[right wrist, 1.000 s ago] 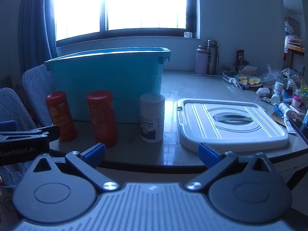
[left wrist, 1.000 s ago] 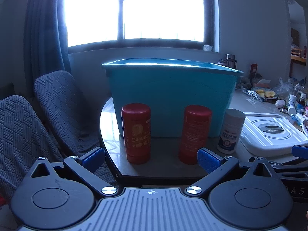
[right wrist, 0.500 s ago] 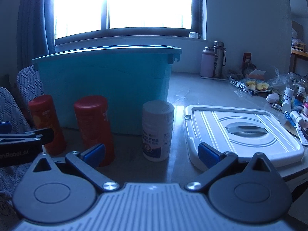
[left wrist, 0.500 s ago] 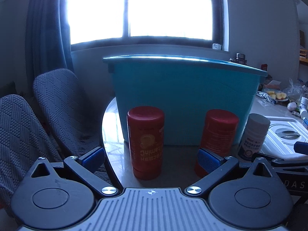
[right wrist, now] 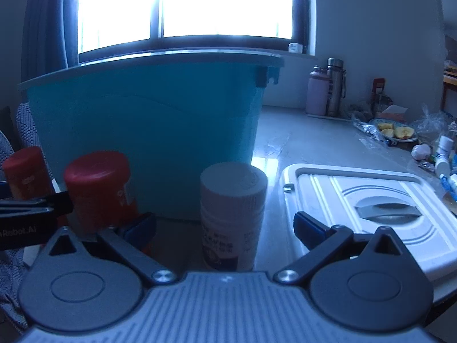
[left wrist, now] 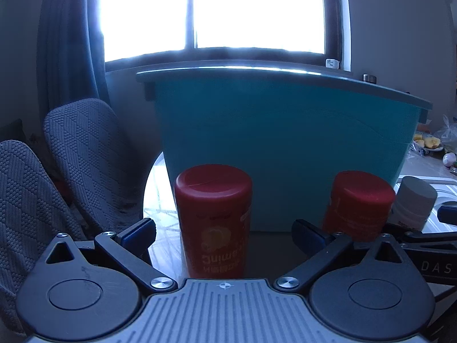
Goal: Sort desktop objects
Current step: 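Close left tool on the red canister while right tool grasps the white pill bottle, then lift the red canister with left tool while right tool carries the pill bottle over the bin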
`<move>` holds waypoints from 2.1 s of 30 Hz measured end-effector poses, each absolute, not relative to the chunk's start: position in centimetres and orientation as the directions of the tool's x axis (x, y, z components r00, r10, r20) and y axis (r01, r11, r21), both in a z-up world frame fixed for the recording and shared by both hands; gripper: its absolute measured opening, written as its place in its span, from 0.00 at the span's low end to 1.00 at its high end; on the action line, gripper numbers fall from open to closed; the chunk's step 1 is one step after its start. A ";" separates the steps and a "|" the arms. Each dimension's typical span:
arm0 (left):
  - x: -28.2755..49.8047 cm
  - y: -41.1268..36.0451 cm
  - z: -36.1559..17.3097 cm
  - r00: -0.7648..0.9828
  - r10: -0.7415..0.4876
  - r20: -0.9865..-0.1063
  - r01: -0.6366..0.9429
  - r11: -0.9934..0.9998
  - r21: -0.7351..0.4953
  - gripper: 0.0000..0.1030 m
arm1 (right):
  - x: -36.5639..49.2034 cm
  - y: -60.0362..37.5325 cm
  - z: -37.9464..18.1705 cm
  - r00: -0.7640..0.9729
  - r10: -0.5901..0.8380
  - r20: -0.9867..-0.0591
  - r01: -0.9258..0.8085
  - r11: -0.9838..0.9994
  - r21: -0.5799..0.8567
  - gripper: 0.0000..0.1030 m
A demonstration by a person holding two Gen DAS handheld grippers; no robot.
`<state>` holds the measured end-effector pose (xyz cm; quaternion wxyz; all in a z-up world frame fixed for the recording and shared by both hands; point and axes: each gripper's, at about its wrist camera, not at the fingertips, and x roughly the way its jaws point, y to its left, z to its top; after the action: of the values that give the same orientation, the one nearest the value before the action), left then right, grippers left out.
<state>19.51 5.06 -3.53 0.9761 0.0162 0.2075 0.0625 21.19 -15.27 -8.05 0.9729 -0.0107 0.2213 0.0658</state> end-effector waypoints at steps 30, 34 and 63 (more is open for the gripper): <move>7.6 6.1 1.5 0.881 0.108 -0.460 -0.088 0.994 0.065 0.48 | 10.2 -14.4 -3.7 0.868 0.093 -0.488 -0.099 0.995 0.012 0.46; 6.0 6.4 2.2 0.885 0.103 -0.455 -0.086 0.995 0.057 0.48 | 8.7 -14.1 -2.8 0.876 0.092 -0.473 -0.102 0.995 0.005 0.46; 14.1 6.8 18.0 0.943 0.053 -0.329 -0.044 0.998 0.034 0.48 | 15.4 -12.3 10.7 0.967 0.080 -0.241 -0.097 0.994 -0.058 0.46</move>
<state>14.07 6.81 18.01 0.9855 0.0133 0.1672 0.0245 15.36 -12.27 10.67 0.9911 -0.0348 0.1201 0.0448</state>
